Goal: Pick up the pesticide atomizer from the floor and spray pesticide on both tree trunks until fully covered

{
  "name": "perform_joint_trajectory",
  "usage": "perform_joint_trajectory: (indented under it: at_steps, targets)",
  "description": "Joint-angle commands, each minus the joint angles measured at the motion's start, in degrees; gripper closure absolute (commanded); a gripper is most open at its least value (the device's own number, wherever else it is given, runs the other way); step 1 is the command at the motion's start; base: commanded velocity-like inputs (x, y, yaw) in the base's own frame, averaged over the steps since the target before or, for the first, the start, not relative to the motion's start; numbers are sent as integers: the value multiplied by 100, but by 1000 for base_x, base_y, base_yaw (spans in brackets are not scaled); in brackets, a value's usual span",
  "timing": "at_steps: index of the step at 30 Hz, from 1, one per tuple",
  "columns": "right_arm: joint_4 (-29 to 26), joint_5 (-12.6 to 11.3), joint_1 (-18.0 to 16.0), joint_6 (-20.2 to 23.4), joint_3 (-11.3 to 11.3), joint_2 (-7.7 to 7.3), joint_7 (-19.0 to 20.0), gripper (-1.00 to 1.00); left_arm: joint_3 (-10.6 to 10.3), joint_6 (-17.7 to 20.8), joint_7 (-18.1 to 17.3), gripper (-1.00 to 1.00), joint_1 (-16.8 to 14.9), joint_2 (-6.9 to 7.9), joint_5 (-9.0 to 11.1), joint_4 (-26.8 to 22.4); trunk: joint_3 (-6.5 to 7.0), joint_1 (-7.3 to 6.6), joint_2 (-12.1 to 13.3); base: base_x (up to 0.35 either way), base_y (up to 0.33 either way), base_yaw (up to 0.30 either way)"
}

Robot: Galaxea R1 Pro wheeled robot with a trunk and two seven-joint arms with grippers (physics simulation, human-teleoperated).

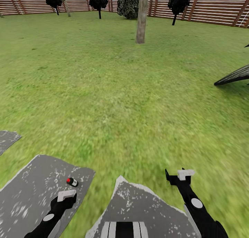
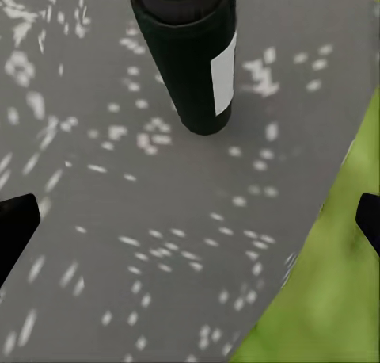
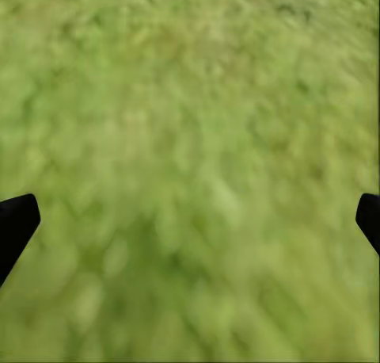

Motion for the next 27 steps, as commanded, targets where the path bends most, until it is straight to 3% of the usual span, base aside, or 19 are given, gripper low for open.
perform_joint_trajectory:
  at_steps: [1, 6, 27]
  targets:
    - [-19, 1, 0, 1, 1, -1, 0, -100, 1, 1, 0, -100, 0, -1, 0, 0, 0, 0, 0, 282, 48, 0]
    - [-49, 3, 0, 5, 2, -5, -1, -100, -1, 0, 7, -100, 0, -3, 0, -1, 0, 0, 0, 182, 35, 0]
    - [-53, 0, 0, 6, 5, 0, -1, -100, 10, -30, 0, -100, -7, 30, 17, -21, -44, 5, -3, 23, 1, 0]
